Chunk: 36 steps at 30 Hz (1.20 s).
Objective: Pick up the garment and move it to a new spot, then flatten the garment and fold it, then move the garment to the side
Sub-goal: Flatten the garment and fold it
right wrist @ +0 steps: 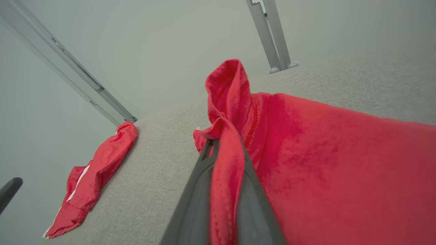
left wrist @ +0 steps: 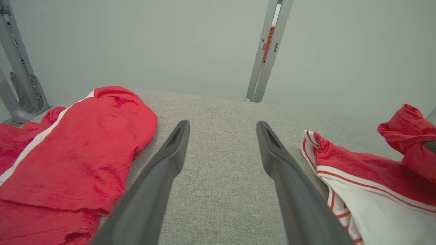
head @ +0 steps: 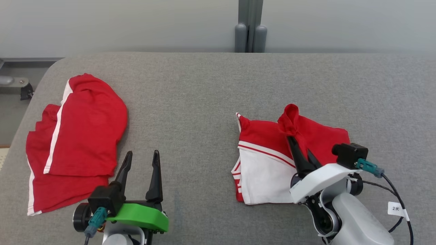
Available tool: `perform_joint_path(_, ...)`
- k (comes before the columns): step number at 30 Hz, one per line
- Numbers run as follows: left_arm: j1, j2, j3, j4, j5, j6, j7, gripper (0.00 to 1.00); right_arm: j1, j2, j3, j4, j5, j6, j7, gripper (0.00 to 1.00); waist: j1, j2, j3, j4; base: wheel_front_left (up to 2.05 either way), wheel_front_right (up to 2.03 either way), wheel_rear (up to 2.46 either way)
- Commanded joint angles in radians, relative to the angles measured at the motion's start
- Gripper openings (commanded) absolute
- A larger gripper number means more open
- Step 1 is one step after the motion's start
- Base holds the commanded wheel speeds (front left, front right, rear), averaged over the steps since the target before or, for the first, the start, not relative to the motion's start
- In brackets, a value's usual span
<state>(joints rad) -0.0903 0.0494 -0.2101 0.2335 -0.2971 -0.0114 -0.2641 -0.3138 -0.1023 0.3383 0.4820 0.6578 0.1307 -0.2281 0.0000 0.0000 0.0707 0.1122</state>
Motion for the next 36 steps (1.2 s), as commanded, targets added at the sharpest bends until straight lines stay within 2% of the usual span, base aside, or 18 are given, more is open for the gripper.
perform_joint_path(1,0.014,0.002,0.0,0.0,0.0,0.001,0.0,1.0,0.002,0.007,0.006,0.014,0.005,0.0,-0.008,0.0,0.0,0.0,0.002,0.029,0.0,0.0,0.0)
perform_joint_path(9,0.003,0.002,-0.007,-0.004,-0.008,0.004,0.0,1.0,-0.033,0.033,0.053,0.1,0.019,0.0,-0.027,0.0,0.0,0.0,0.014,0.083,0.0,0.0,0.0)
perform_joint_path(15,-0.003,0.002,-0.007,-0.006,-0.012,0.011,0.0,1.0,-0.056,0.043,0.097,0.155,0.057,0.0,-0.029,0.0,0.0,0.0,0.024,0.096,0.0,0.0,0.0)
perform_joint_path(16,-0.005,0.002,-0.007,-0.006,-0.012,0.012,0.0,1.0,-0.064,0.043,0.11,0.159,0.062,0.0,-0.029,0.35,0.0,0.0,0.026,0.095,0.0,0.0,0.0)
perform_joint_path(17,-0.007,0.002,-0.005,-0.006,-0.01,0.012,0.0,1.0,-0.07,0.044,0.124,0.161,0.073,0.0,-0.029,1.0,0.0,0.0,0.027,0.093,0.0,0.0,0.0)
perform_joint_path(21,-0.015,0.002,0.004,-0.002,-0.005,0.014,0.0,1.0,-0.086,0.025,0.17,0.171,0.093,0.0,-0.024,1.0,0.0,0.0,0.025,0.074,0.0,0.0,0.0)
perform_joint_path(26,-0.018,0.002,0.011,-0.004,-0.003,0.015,0.0,1.0,-0.109,-0.009,0.177,0.145,0.111,0.0,-0.03,1.0,0.0,0.0,0.018,0.037,0.0,0.0,0.0)
perform_joint_path(31,-0.024,0.002,0.026,-0.012,0.01,0.006,0.0,1.0,-0.13,-0.087,0.158,0.104,0.07,0.0,-0.036,1.0,0.0,0.0,0.016,-0.015,0.0,0.0,0.0)
perform_joint_path(36,-0.039,0.002,0.043,-0.026,0.014,0.005,0.0,1.0,-0.128,-0.18,0.08,0.038,-0.004,0.0,-0.037,1.0,0.0,0.0,0.025,-0.056,0.0,0.0,0.0)
